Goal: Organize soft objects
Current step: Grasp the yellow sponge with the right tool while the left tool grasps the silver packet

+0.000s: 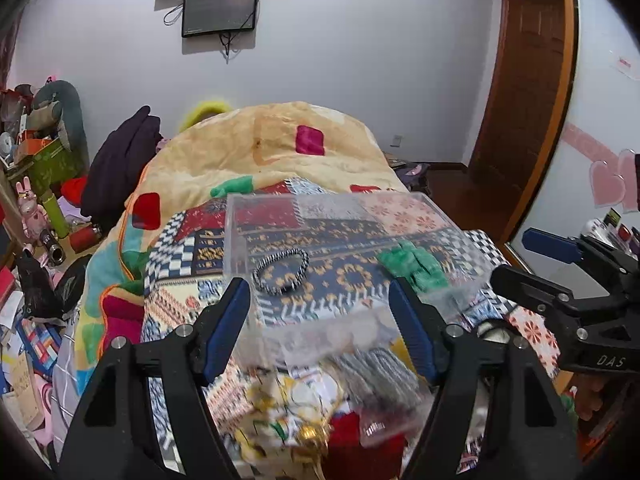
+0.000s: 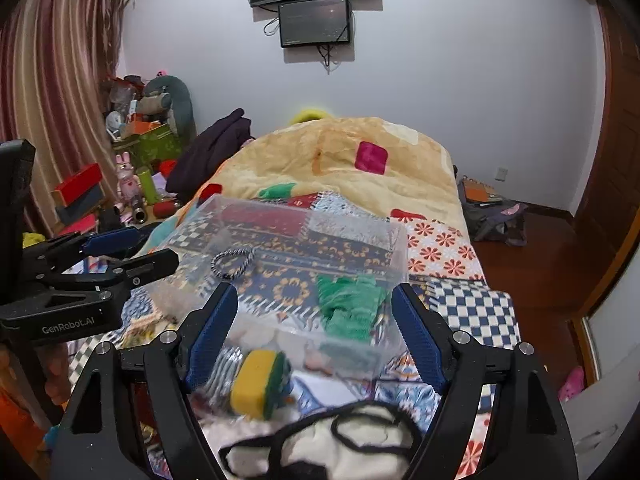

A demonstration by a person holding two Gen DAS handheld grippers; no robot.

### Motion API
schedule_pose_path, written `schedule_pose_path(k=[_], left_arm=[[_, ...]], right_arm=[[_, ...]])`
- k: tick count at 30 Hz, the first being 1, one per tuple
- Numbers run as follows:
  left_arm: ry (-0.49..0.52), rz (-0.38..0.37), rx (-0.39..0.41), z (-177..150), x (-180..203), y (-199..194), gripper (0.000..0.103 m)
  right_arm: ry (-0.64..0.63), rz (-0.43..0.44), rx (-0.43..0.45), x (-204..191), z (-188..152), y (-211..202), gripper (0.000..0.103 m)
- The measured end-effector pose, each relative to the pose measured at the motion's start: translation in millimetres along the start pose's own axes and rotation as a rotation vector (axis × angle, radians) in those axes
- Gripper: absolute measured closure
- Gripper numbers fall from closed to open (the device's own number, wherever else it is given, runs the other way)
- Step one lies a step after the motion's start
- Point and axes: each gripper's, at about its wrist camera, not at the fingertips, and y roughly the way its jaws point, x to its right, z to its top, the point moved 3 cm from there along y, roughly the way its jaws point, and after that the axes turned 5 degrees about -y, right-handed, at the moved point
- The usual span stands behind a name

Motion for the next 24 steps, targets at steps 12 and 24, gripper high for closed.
schedule_pose_path(k=[12, 24], left_arm=[[-0.017, -0.054, -0.086, -53, 6, 16, 0.034], [-0.005, -0.124, -0.155, -77, 15, 29, 0.078]], right_arm=[[-0.027, 0.068, -0.109, -18, -47, 19, 0.029], [-0.019, 0.15, -0.189, -27, -67, 38, 0.075]])
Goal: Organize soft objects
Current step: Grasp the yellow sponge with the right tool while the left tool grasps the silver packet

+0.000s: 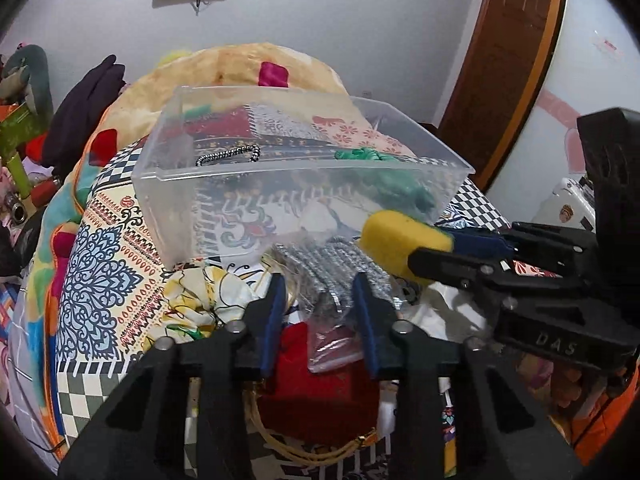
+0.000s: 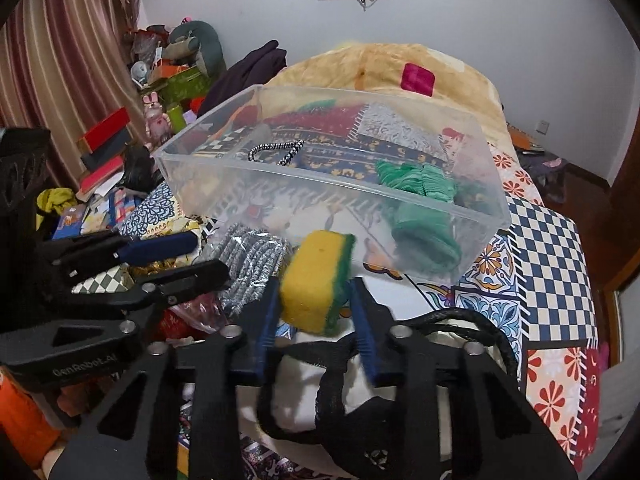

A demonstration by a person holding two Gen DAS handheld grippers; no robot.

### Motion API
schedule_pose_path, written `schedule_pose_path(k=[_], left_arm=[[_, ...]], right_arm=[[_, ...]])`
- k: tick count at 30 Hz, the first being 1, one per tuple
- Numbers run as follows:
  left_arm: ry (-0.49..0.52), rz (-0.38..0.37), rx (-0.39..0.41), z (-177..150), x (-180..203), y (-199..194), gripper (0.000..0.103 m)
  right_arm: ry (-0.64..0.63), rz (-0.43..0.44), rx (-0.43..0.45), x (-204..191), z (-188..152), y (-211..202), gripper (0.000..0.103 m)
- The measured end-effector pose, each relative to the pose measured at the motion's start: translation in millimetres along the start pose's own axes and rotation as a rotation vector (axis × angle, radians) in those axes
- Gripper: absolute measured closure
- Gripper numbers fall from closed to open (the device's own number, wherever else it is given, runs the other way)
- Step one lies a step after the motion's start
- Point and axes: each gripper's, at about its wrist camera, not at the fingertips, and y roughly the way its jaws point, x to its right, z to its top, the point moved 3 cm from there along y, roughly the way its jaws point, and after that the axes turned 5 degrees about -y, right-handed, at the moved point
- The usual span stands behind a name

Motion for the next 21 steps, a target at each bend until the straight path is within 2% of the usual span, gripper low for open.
schedule_pose_path(k=[2, 5, 11, 21], left_arm=[[0.003, -0.012, 0.001, -1, 2, -1, 0.087], [0.009, -0.008, 0.008, -2, 3, -4, 0.095], [-0.004, -0.004, 0.041, -3, 5, -18, 0.102], [0.003, -0.021, 0.138, 13, 6, -60, 0.103]], right_arm=[[0.002, -0.002, 0.011, 0, 0, -2, 0.076], [0.003, -0.005, 0.036, -1, 2, -9, 0.077], [0.006, -0.001, 0.094, -4, 6, -26, 0.077], [0.003, 0.005, 0.17, -9, 17, -49, 0.077]])
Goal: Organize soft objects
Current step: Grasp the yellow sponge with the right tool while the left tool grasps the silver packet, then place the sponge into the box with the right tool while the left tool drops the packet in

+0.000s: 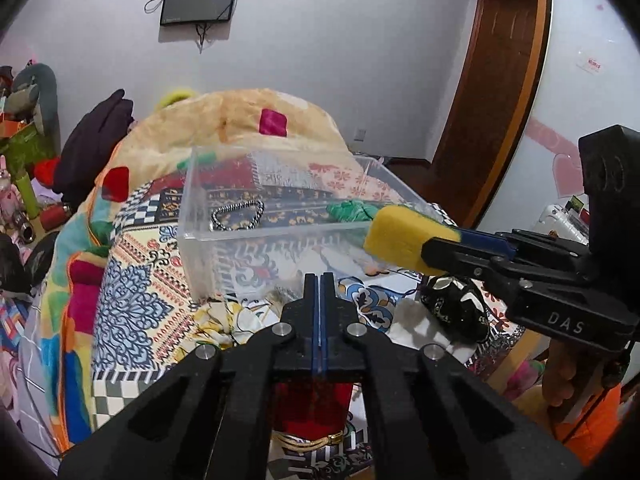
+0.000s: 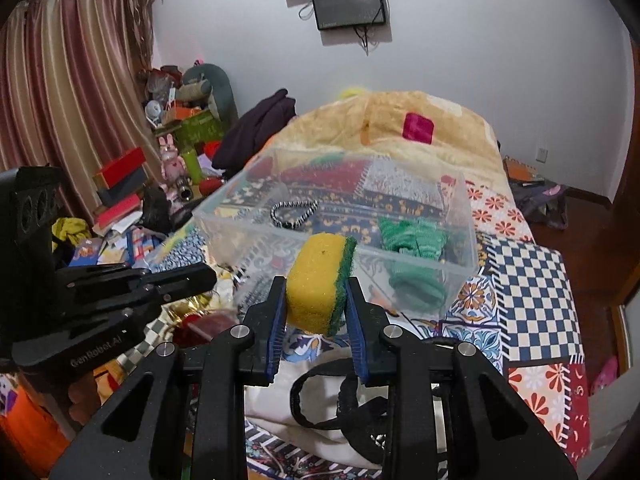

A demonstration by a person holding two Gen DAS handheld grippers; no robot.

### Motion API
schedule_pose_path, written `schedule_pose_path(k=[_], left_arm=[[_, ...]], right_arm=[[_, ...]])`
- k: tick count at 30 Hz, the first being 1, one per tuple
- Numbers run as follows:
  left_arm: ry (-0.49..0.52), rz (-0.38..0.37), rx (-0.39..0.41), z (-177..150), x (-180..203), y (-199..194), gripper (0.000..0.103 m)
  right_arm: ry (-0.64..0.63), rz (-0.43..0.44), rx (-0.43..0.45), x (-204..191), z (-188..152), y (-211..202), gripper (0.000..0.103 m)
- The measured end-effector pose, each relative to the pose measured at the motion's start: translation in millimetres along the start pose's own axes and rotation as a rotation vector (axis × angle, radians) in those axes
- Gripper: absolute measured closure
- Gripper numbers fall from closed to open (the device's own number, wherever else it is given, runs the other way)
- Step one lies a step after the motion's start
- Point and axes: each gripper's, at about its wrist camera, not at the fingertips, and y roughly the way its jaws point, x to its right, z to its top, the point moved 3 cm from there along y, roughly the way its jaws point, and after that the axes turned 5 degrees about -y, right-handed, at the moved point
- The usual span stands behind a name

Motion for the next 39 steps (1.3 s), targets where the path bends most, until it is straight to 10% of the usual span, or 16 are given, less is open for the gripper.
schedule_pose_path(k=[9, 21, 39], left_arm=[[-0.02, 0.01, -0.15, -22, -1, 42, 0.058], [0.009, 0.034, -0.144, -32, -2, 53, 0.088], [-0.003, -0.016, 0.069, 43, 0, -8, 0.09]], right_arm=[[-0.002, -0.006, 0.031, 0, 4, -8, 0.077], [0.014, 0.002, 0.02, 5, 2, -6, 0.077], [0.007, -0.046, 0.113, 7, 36, -24, 0.077]])
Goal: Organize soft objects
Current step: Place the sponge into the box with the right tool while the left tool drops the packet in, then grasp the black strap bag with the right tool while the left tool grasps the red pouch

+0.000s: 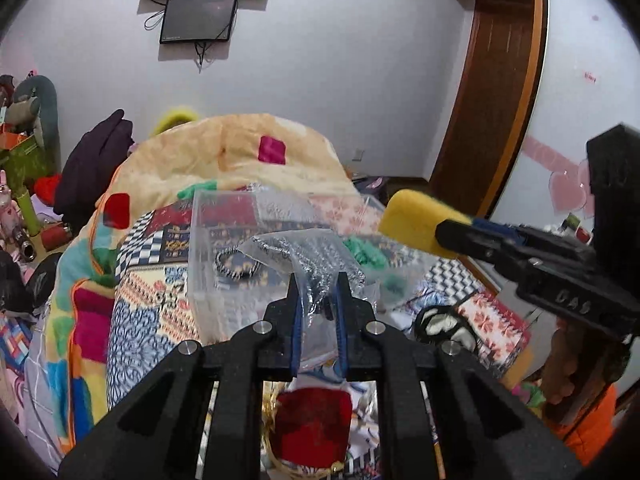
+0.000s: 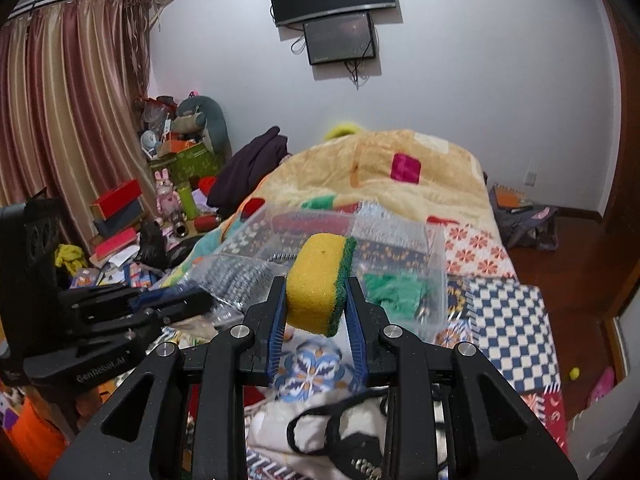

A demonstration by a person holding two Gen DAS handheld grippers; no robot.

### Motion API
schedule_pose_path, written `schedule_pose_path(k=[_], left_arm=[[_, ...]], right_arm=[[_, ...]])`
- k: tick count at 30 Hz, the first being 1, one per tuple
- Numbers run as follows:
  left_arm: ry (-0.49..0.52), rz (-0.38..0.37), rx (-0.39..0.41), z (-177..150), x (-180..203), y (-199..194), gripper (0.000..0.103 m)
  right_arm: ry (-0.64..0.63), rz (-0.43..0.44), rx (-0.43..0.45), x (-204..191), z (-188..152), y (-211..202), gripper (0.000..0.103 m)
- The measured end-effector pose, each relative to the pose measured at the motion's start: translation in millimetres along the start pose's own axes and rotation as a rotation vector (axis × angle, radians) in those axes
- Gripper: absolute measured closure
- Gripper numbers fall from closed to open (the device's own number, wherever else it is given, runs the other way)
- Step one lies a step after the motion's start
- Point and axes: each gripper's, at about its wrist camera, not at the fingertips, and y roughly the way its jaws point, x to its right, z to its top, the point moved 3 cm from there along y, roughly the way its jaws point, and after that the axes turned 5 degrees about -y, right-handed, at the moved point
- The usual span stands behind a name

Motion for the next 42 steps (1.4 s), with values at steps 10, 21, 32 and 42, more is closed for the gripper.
schedule_pose_path(k=[10, 21, 32, 42], left_arm=[[0.034, 0.079, -0.02, 23, -10, 40, 0.09], [0.053, 0.133, -0.177, 7, -21, 108, 0.089], [0.021, 0.102, -0.171, 9, -21, 90, 0.082], [0.032, 0.128, -0.005, 15, -17, 10, 0.036]], right_arm=[[0.006, -0.04, -0.05, 13, 15, 41, 0.077], [-0.004, -0.053, -0.232, 23, -6, 87, 0.077], [-0.011, -0.078, -0.233, 23, -6, 79, 0.049], [-0.017, -0.115, -0.068, 21, 10, 14, 0.028]])
